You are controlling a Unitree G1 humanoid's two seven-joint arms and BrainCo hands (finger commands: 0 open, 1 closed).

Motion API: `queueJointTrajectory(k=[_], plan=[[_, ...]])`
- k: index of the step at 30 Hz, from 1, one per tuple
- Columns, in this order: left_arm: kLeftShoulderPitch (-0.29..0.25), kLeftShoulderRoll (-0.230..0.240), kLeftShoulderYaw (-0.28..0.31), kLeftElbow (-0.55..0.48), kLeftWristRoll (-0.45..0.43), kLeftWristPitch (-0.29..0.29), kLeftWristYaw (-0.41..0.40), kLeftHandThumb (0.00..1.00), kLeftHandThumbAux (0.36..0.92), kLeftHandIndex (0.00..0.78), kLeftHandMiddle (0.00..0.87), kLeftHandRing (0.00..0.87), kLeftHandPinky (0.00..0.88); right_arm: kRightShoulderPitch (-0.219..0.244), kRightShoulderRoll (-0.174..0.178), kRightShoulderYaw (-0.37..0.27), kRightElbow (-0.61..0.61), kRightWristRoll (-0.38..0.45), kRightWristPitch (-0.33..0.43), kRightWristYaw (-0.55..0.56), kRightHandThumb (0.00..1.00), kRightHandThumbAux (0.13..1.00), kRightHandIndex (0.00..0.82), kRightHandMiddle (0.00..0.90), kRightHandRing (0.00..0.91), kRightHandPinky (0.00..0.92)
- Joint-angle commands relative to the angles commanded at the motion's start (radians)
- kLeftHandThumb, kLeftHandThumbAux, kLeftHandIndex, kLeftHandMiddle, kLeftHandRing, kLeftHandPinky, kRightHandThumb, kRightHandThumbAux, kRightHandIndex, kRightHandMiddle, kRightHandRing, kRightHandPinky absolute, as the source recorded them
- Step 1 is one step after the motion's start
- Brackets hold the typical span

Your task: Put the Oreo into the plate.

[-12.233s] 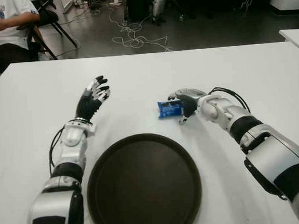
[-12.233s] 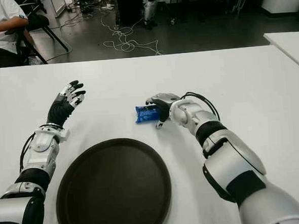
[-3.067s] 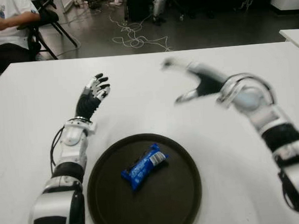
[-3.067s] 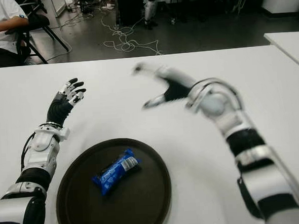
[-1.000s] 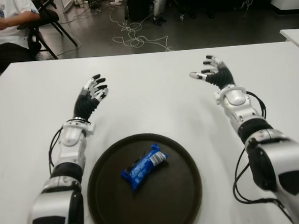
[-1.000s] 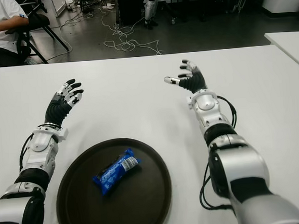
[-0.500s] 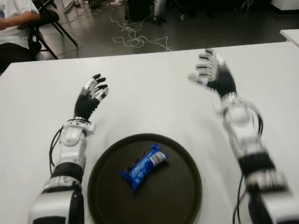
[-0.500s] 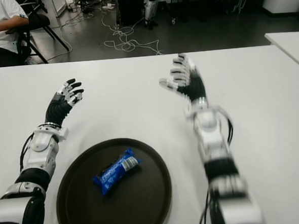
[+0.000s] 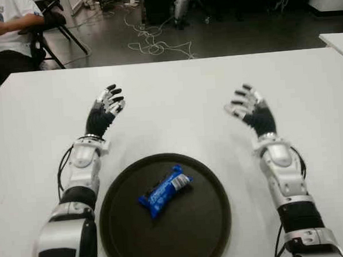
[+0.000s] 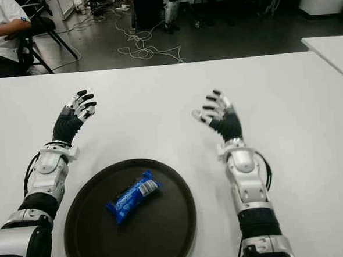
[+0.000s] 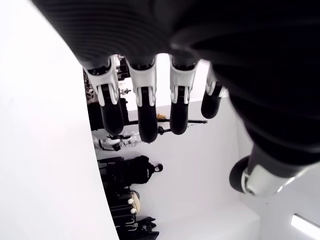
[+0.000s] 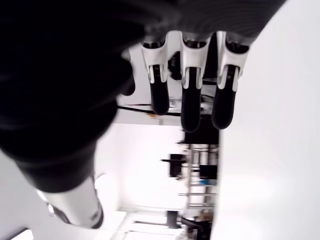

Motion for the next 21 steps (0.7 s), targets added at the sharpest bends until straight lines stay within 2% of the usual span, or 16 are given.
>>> queueJointTrajectory(k=[2,4,7,11,21], plan=[[0.002,0.000,-0.002,-0.003,0.001,0.002,0.001,0.211,0.579,0.109,0.170,0.168,0.194,-0.002,0.005,0.000,0.084,-0.010,-0.054,-0.001,0.200,0.786,0.109,0.213,0.255,0.337],[0.003,0.002,-0.003,-0.005,0.003,0.006,0.001,0.210,0.584,0.109,0.170,0.168,0.192,-0.039,0.007,0.004,0.193,-0.026,-0.103,-0.010,0.205,0.781,0.110,0.214,0.258,0.338],[0.003,0.003,-0.004,-0.006,0.003,0.009,-0.001,0.213,0.591,0.109,0.170,0.167,0.193,-0.079,0.001,0.006,0.275,-0.037,-0.138,-0.017,0.214,0.773,0.114,0.218,0.264,0.343],[0.004,0.005,-0.004,-0.007,-0.001,0.004,-0.013,0.211,0.591,0.107,0.167,0.167,0.196,-0.105,-0.030,0.016,0.313,-0.061,-0.153,-0.011,0.213,0.762,0.116,0.219,0.268,0.342],[0.004,0.006,-0.001,-0.003,-0.004,0.002,-0.021,0.213,0.587,0.105,0.171,0.162,0.186,-0.110,-0.042,0.025,0.343,-0.077,-0.202,-0.007,0.187,0.759,0.121,0.219,0.269,0.341]])
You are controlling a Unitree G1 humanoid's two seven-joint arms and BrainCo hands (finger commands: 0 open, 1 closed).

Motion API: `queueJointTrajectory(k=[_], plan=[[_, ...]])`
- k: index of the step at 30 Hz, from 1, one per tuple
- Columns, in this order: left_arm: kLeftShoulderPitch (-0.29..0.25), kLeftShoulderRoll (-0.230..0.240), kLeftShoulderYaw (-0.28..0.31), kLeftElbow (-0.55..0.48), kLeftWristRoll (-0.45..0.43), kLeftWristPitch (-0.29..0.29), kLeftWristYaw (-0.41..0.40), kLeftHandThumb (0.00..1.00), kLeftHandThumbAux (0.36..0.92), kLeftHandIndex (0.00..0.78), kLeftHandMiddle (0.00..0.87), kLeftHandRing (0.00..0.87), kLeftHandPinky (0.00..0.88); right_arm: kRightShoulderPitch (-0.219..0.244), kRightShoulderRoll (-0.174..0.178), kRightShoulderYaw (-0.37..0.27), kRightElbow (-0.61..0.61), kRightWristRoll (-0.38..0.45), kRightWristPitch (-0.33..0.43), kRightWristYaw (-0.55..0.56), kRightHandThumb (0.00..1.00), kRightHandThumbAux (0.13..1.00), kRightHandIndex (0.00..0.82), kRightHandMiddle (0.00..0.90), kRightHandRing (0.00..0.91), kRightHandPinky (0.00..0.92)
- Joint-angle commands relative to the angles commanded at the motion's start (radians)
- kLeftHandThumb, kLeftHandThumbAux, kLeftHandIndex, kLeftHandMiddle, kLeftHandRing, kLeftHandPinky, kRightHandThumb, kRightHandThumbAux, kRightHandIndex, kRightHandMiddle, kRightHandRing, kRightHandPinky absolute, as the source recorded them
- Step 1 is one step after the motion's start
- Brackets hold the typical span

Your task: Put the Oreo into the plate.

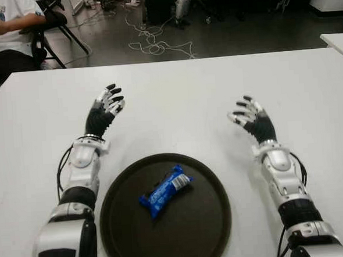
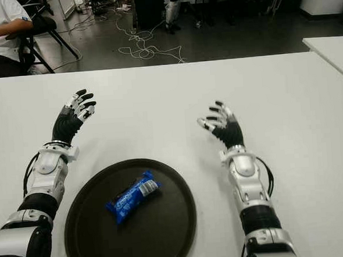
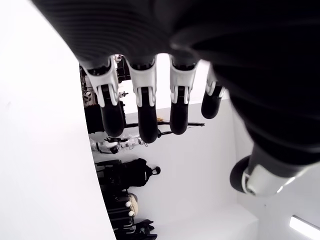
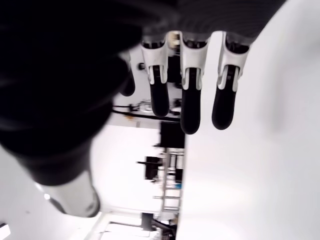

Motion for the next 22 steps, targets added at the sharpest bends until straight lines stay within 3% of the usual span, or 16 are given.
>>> queueJointTrajectory(k=[22], plan=[[-0.008,0.001,0.009,0.018,-0.010,-0.002,-0.006,0.224,0.570,0.104,0.165,0.158,0.195,0.000,-0.004,0.014,0.025,-0.017,-0.067,-0.001,0.166,0.757,0.113,0.222,0.269,0.341]])
